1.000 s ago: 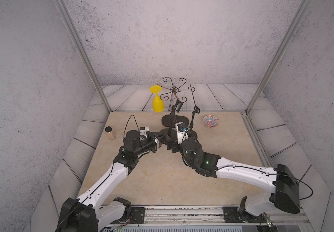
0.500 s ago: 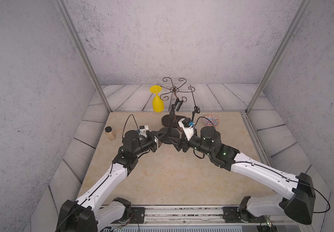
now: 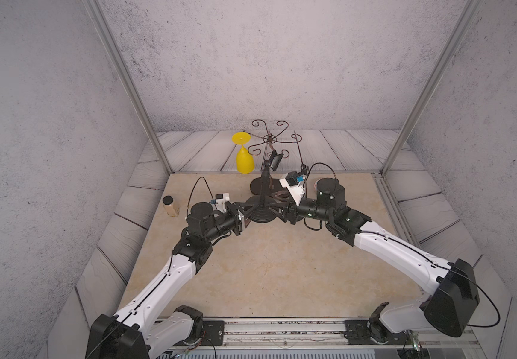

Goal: Assemble a microphone stand
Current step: Screw the microphone stand pole into the microphone stand base.

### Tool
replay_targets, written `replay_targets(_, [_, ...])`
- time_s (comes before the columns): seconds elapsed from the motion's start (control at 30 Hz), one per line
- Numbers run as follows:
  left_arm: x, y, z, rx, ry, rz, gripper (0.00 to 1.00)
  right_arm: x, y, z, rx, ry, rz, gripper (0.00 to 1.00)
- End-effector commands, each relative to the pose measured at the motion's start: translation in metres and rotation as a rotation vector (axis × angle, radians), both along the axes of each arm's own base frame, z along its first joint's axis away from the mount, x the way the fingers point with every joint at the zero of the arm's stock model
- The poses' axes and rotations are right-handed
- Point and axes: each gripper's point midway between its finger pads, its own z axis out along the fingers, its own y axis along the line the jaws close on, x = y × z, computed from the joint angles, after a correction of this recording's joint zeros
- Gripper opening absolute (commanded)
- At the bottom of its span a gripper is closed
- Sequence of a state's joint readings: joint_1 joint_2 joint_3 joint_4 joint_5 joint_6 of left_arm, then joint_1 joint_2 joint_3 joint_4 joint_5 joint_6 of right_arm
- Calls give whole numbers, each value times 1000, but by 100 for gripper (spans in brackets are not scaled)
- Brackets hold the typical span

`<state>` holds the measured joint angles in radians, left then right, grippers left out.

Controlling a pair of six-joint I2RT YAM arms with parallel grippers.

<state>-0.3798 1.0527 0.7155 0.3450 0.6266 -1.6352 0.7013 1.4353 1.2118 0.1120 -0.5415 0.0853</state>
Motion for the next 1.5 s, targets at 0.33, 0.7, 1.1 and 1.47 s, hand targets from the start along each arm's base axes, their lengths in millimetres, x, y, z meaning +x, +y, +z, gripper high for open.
replay_targets(0.33, [-6, 0, 51, -79, -153, -18, 0, 18, 18, 14, 52, 2, 123, 30])
replay_targets(0.7, [0, -2, 48, -73, -156, -16, 0, 22, 23, 9, 92, 67, 74, 4])
replay_targets(1.1, [7, 0, 36, -31, -162, 13, 0, 34, 24, -20, 129, 66, -935, 0])
replay_targets(1.47, [7, 5, 31, -10, -161, 41, 0, 11, 58, -3, 152, 24, -832, 44])
